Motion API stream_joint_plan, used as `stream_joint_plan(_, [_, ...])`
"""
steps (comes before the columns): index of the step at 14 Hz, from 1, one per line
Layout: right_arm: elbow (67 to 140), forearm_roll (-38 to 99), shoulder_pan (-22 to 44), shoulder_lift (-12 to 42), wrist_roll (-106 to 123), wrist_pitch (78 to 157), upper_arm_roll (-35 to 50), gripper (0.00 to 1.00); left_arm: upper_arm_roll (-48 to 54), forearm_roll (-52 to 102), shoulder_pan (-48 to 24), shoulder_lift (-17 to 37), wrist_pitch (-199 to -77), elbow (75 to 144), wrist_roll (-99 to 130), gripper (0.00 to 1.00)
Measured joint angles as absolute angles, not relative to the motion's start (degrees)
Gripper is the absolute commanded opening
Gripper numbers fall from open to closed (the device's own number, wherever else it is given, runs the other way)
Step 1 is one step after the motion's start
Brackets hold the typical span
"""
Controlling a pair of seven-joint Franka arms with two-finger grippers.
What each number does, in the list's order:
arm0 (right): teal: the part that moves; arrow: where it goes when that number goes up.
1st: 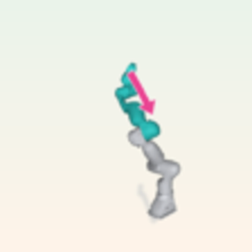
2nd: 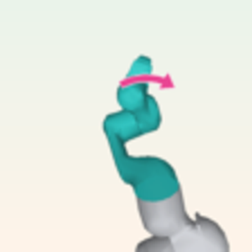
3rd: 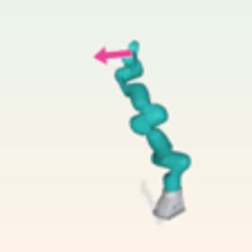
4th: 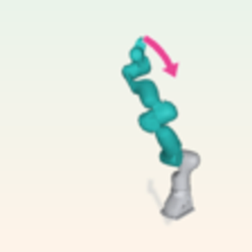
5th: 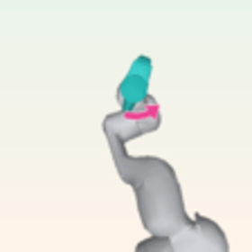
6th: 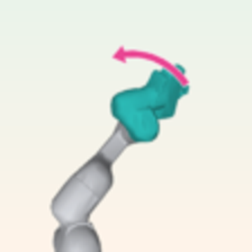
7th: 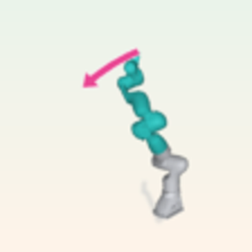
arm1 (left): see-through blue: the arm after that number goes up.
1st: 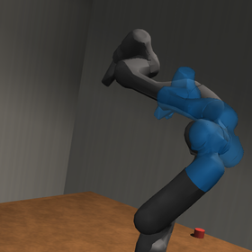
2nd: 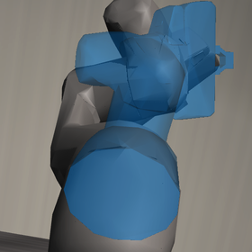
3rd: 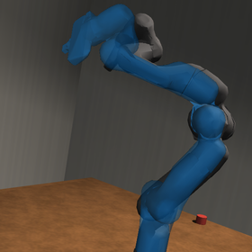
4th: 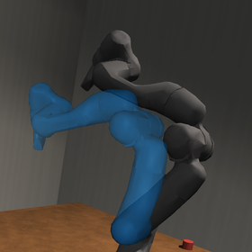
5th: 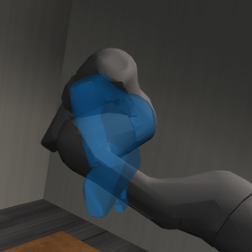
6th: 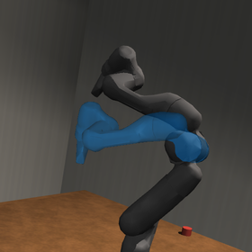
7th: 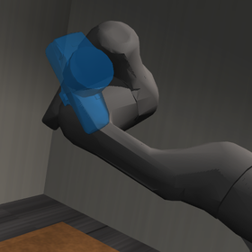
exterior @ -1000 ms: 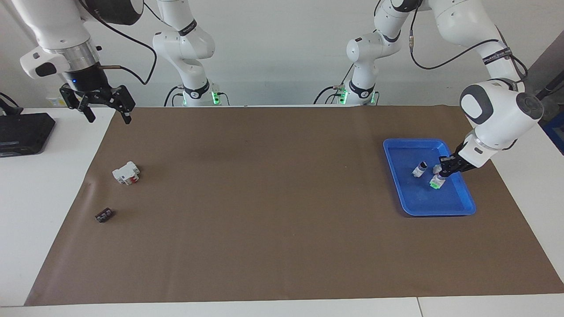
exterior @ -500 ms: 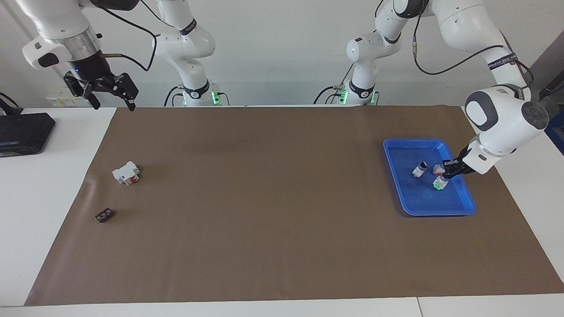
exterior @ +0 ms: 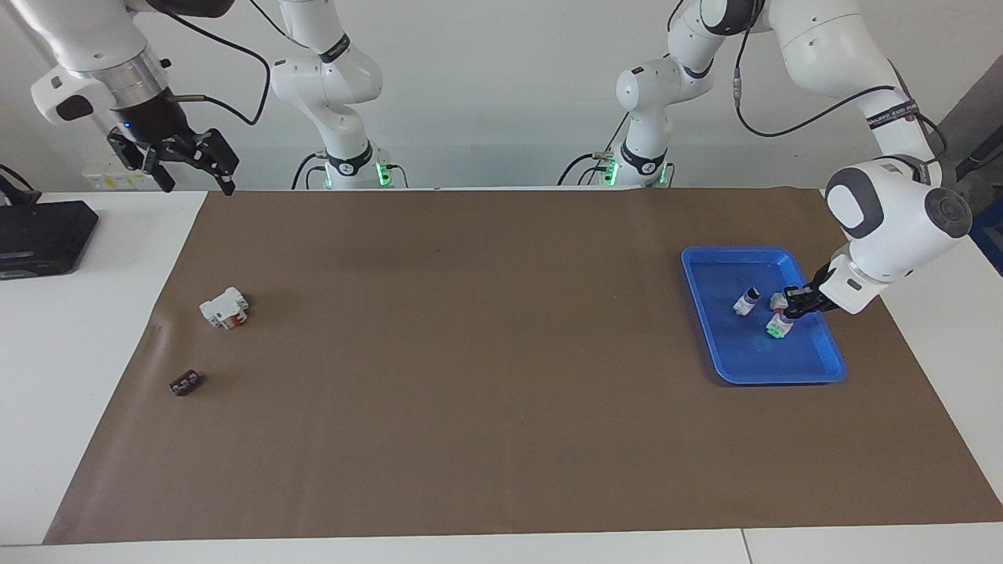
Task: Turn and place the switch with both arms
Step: 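Lower the switch into the blue tray with the left gripper, then open the left gripper and lift it off the switch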
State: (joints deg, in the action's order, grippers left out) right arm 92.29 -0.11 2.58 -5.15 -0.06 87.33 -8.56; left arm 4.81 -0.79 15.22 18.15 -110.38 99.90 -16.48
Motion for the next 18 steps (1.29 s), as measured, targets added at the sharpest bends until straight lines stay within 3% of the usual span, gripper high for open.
stream_joint_plan(4, [92.29,-0.29,2.53,-5.15,-0.06,87.28,-8.48,1.00,4.94,-0.80,15.16,18.78,-107.49,96.50,-16.48,0.35])
stream_joint_plan(11, [92.29,-0.29,2.35,-5.15,-0.06,86.91,-8.48,1.00,4.98,-0.82,14.83,19.82,-105.26,94.33,-16.47,0.36])
stream_joint_plan(18, [92.31,-0.29,2.38,-5.15,-0.06,86.66,-8.47,1.00,5.17,-0.82,9.12,20.29,-94.51,83.49,-14.68,0.38])
